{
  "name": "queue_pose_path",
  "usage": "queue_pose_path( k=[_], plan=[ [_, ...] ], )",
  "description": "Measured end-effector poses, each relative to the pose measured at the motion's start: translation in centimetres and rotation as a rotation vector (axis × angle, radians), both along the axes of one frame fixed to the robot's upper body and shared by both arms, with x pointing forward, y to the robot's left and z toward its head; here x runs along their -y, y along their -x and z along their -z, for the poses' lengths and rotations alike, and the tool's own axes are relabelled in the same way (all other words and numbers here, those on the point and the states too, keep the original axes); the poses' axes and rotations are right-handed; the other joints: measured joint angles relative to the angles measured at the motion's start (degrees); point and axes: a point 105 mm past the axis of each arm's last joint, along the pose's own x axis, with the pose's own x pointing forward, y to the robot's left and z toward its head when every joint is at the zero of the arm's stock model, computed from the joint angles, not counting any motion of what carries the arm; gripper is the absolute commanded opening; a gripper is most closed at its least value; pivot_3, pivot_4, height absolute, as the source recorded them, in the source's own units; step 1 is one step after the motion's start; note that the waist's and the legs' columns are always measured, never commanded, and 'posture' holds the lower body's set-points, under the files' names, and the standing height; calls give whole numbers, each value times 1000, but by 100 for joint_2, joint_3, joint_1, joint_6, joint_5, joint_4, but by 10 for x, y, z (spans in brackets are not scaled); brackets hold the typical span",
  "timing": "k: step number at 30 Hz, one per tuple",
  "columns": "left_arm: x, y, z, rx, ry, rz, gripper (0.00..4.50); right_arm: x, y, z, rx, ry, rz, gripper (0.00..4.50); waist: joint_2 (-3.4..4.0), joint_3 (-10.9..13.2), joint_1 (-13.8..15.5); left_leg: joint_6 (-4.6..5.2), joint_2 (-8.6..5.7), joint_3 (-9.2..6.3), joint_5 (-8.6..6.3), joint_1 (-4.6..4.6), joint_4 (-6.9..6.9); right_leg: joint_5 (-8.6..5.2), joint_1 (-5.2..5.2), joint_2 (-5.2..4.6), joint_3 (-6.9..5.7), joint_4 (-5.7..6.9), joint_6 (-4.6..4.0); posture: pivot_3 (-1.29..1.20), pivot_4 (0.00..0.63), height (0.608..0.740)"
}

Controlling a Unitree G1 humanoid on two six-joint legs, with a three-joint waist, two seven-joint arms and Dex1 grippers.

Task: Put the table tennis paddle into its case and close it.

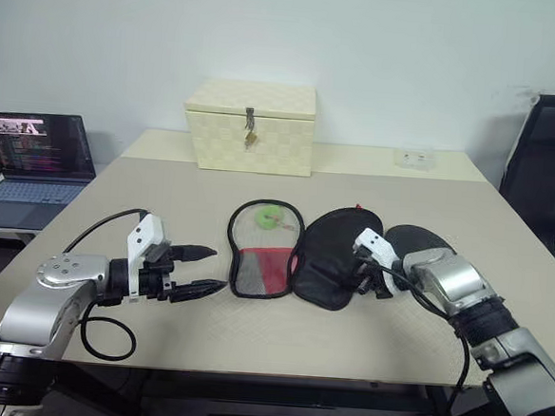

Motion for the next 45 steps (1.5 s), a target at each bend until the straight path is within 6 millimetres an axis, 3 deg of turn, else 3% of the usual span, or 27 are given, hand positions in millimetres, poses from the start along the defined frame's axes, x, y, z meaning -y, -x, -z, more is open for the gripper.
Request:
queue_pose_path(
  k=[4,13,17,23,25,28,33,38,45],
  plan=[
    [2,0,1,-2,1,5,3889,11,-15,-8,41,50,6,34,0,0,0,0,0,-1,0,-1,0,0,0,0,-1,0,0,0,150,740],
    [5,0,2,8,4,16,3889,22,-26,-6,40,70,43,3043,4,3,1,0,0,-4,0,-1,0,1,0,-3,0,1,-1,0,150,740],
    [9,-1,3,8,8,27,3889,29,-31,-21,85,60,66,4434,11,7,2,0,0,-4,0,-1,0,1,-1,-3,-1,2,-1,0,150,740],
    [13,-2,4,8,9,43,3889,82,-33,-65,252,77,173,4476,15,12,55,0,-5,-5,0,-11,0,0,-3,-5,-6,-3,-1,0,150,740],
    [15,-2,4,8,14,49,3889,100,-30,-70,290,88,221,4476,14,11,58,0,-4,-6,0,-12,1,0,-2,-6,-6,-2,-1,0,150,740],
    [17,-3,6,-1,17,56,3889,127,-22,-56,267,93,327,4476,14,11,54,0,-4,-3,0,-11,3,0,-2,-6,-3,1,-1,0,150,740],
    [32,-1,-8,-10,73,142,3889,183,9,-12,163,94,569,4476,17,13,63,0,-8,-3,0,-21,8,0,-4,2,-4,0,1,0,150,740],
    [43,-2,-29,22,89,213,3889,204,19,-1,146,79,712,4476,22,16,-17,0,-4,10,0,-5,10,1,1,19,8,6,2,0,150,740],
    [42,-5,-27,17,79,216,3889,196,15,6,133,9,756,4476,19,14,-93,0,0,13,0,0,9,1,4,23,12,6,2,0,150,740]
  ],
)
